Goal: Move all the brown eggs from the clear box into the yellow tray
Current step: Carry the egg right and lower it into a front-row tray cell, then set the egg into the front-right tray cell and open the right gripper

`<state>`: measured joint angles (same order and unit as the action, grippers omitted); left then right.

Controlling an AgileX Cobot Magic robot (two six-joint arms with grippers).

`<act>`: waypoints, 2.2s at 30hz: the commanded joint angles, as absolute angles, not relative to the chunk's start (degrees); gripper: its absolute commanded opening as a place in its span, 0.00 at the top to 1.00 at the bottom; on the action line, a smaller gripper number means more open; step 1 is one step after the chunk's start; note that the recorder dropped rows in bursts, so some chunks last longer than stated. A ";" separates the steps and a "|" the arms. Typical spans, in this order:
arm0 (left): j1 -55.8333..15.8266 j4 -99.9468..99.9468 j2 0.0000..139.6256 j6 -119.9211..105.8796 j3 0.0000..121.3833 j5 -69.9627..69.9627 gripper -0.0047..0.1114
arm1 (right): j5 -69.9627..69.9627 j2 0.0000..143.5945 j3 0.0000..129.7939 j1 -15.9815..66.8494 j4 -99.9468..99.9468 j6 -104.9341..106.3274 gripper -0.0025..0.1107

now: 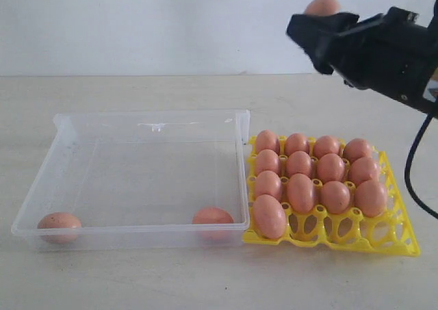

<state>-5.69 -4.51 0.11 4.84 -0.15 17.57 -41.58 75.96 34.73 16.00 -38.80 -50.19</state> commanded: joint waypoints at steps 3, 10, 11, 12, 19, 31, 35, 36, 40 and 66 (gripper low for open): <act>-5.88 -3.60 0.00 4.68 0.00 17.70 1.00 | -61.72 82.12 38.30 1.38 -95.34 -82.29 0.98; -5.88 -3.61 0.00 4.68 0.00 17.80 1.00 | -49.97 85.56 34.10 1.93 -97.50 -74.03 0.98; -5.88 -3.61 0.00 4.68 0.00 17.80 1.00 | -47.59 86.26 34.00 2.63 -97.24 -73.49 0.98; -5.88 -3.61 0.00 4.68 0.00 17.80 1.00 | -45.83 86.98 34.00 3.37 -97.20 -72.79 0.98; -5.88 -3.61 0.00 4.68 0.00 17.80 1.00 | -36.65 93.46 34.00 9.86 -97.94 -68.61 0.98; -5.88 -3.61 0.00 4.68 0.00 17.80 1.00 | -34.15 96.07 34.00 11.98 -96.27 -67.44 0.98; -5.88 -3.61 0.00 4.68 0.00 17.80 1.00 | -33.09 96.07 34.00 11.98 -96.23 -67.55 0.98; -5.88 -3.61 0.00 4.68 0.00 17.80 1.00 | -32.52 96.07 34.00 11.98 -96.00 -67.67 0.98; -5.88 -3.61 0.00 4.68 0.00 17.80 1.00 | -31.18 96.07 34.00 11.98 -96.07 -70.02 0.83; -5.88 -3.49 0.00 4.68 0.00 17.80 1.00 | -27.20 91.92 35.23 11.98 -94.98 -71.64 0.38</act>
